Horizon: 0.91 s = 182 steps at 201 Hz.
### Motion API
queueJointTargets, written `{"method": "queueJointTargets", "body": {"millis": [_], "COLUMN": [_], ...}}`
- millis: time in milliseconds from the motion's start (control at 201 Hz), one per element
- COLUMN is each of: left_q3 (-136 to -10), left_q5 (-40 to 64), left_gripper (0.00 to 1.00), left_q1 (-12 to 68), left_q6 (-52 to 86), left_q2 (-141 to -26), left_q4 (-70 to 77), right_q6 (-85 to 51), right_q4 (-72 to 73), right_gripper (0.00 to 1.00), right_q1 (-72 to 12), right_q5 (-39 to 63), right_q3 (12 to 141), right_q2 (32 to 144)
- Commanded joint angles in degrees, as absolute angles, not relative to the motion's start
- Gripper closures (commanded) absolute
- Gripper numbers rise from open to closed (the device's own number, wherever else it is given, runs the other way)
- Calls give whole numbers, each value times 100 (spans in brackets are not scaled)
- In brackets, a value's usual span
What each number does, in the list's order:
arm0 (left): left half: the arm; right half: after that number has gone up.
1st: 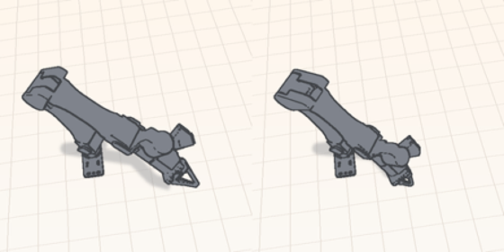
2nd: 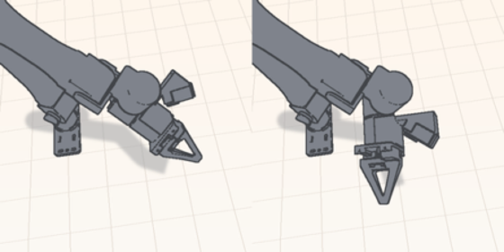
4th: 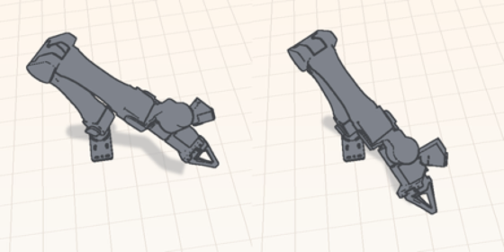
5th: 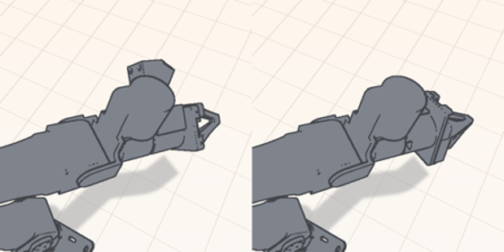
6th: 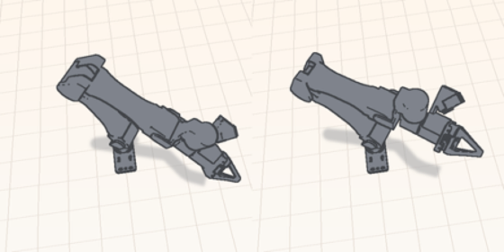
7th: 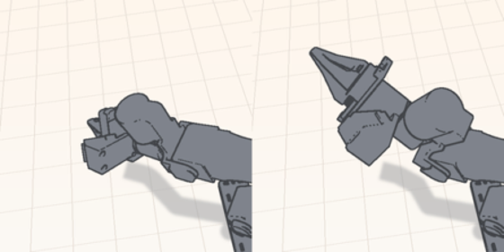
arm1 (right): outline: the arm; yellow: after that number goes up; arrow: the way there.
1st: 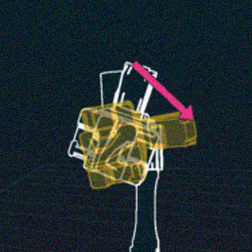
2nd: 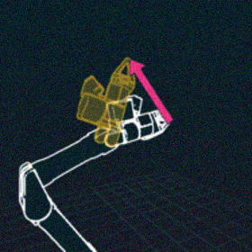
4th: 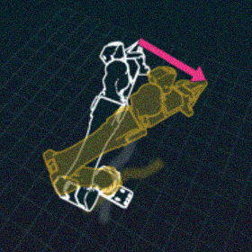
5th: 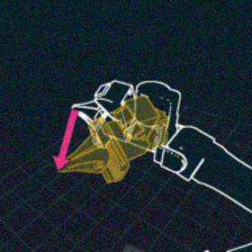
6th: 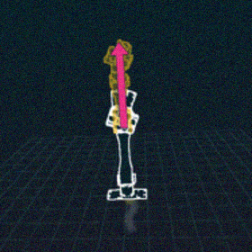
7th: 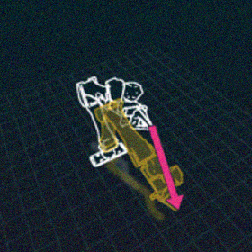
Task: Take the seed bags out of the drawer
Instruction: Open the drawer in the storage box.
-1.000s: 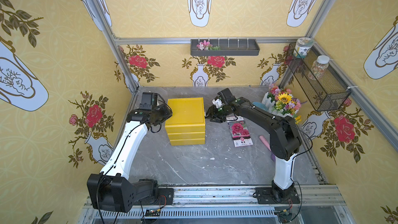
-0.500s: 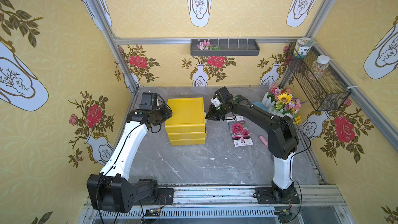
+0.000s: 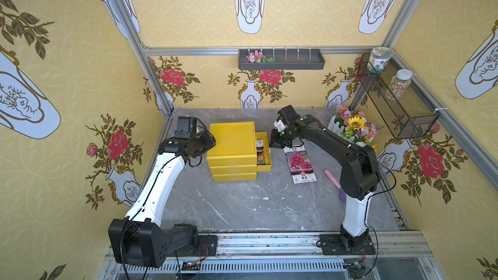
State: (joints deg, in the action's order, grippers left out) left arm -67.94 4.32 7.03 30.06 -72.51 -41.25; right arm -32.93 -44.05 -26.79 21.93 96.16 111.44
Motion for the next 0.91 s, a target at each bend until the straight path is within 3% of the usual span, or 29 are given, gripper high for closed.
{"method": "queueJointTargets", "body": {"millis": [0,533,777,901], "left_q3": [-6707,-6718,-6751,-6733], "left_q5": [453,475,470,486], "left_gripper": [57,57,57,57], "left_q1": [703,703,703,703], "left_q6": [2976,2979,2971,2979], "left_q2": [-7277,-7307,-7316,-7317], "left_q4": [-4526,-4500,-4483,-4460], "right_q6": [-3108,-2899,-2817,-2778], "right_q4": [-4507,-4653,-4921,-5098], "right_gripper": [97,96,68,60], "right_q1": [-2547,-2239,-2225,-2242], "right_q5": [1986,1899,1640,1518], "right_q3": [9547,9540,9944,10220], "right_q2": [11016,10950,10949,10942]}}
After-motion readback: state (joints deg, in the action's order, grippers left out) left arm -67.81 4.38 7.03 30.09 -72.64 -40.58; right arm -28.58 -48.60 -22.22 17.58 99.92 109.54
